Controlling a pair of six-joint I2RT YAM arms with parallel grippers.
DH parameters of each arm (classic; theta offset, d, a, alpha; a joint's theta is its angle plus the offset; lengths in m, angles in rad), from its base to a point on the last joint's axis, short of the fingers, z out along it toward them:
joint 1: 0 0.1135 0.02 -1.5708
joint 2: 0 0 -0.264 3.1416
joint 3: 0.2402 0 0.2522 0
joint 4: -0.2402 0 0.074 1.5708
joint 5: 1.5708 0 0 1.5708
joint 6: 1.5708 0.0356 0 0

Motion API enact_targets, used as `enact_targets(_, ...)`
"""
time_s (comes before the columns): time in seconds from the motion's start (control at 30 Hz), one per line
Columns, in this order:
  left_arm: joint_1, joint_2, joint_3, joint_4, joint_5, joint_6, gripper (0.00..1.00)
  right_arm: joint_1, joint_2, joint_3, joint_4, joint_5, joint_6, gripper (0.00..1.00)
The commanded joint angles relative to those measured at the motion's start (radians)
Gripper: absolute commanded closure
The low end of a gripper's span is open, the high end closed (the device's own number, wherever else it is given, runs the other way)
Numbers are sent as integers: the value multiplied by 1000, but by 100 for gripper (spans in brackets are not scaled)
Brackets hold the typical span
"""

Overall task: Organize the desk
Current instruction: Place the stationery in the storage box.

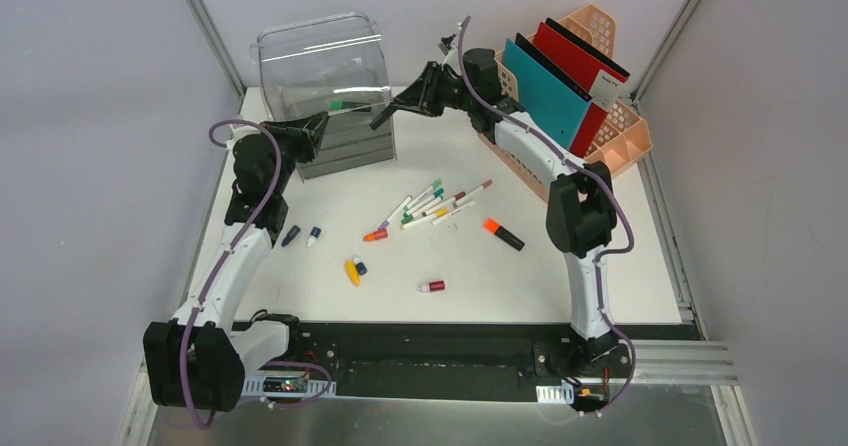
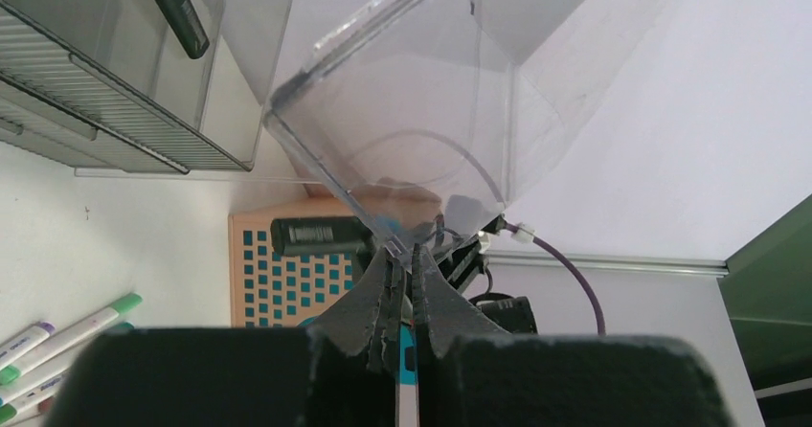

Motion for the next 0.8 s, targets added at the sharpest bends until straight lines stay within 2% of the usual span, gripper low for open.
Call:
enact_targets(0.0,9,-12,91,30,7,0,100,27,36,121,31,82,128,100)
enact_targets(0.77,-8,-1,191,4,12,20,100,62,111,326,-2,161,307,100)
